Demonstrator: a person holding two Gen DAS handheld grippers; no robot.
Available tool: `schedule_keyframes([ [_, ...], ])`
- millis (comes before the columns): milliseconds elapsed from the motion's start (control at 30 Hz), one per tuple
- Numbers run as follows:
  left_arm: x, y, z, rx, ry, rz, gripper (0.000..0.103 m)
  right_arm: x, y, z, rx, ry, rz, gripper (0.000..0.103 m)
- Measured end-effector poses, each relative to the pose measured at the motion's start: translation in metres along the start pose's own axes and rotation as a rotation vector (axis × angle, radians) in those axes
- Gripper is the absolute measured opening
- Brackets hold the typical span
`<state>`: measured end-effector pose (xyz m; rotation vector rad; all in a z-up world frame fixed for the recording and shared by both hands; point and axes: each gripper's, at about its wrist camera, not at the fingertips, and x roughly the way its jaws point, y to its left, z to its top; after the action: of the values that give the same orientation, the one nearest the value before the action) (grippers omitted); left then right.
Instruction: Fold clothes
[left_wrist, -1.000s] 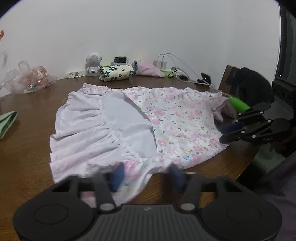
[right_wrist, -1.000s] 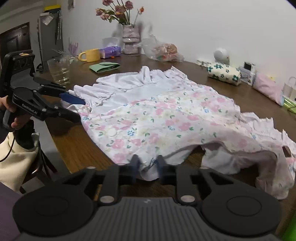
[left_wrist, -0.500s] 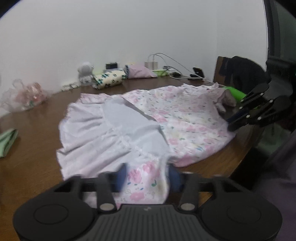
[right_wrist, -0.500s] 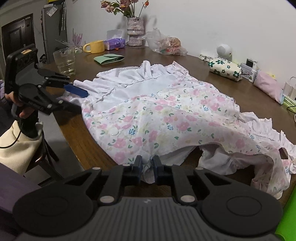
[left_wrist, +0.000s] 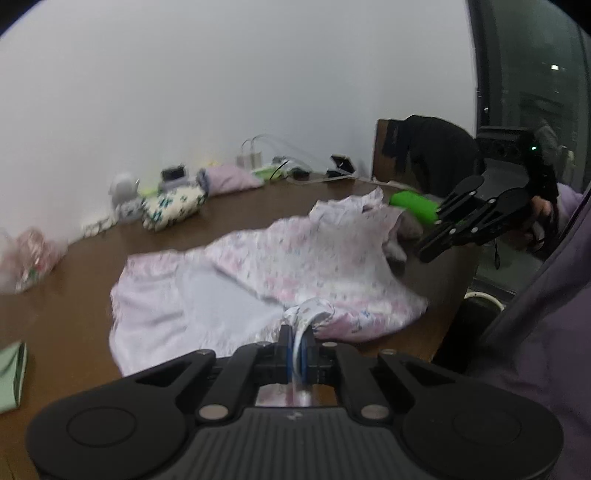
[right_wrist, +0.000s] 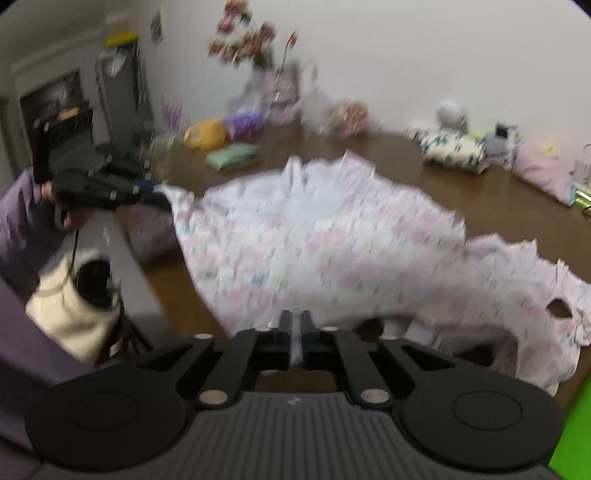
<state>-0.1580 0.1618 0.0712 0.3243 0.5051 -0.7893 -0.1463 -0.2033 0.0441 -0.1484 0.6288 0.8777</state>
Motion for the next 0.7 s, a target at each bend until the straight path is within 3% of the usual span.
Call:
schedule_keyframes([
  [33,0.003,-0.001,0.003,0.009,0.002,-0.01,0.003,0.004,0.004,0.002,-0.018,-0.012,-0.004,0.05],
  [67,0.006,-0.002,0.005,0.019,0.008,-0.015,0.003,0.013,0.013,0.002,-0.061,-0.023,-0.013,0.056],
  [300,0.012,-0.006,0.01,0.035,0.024,-0.003,0.003,0.072,0.06,0.0,-0.234,0.006,-0.004,0.06],
  [367,0.008,-0.007,0.009,0.029,0.021,0.008,0.003,0.082,0.07,0.001,-0.257,0.006,-0.042,0.061],
  [400,0.007,-0.008,0.008,0.026,0.019,0.014,0.003,0.088,0.074,0.001,-0.281,0.015,-0.068,0.058],
  [467,0.005,-0.008,0.005,0.023,0.029,0.033,0.003,0.091,0.075,0.0,-0.276,0.013,-0.076,0.039],
  [500,0.004,-0.009,0.003,0.022,0.039,0.044,0.003,0.089,0.071,0.0,-0.249,0.02,-0.073,0.021],
  [700,0.015,-0.018,-0.015,0.056,0.128,0.129,0.003,0.061,0.039,-0.009,-0.13,0.038,-0.125,0.009],
])
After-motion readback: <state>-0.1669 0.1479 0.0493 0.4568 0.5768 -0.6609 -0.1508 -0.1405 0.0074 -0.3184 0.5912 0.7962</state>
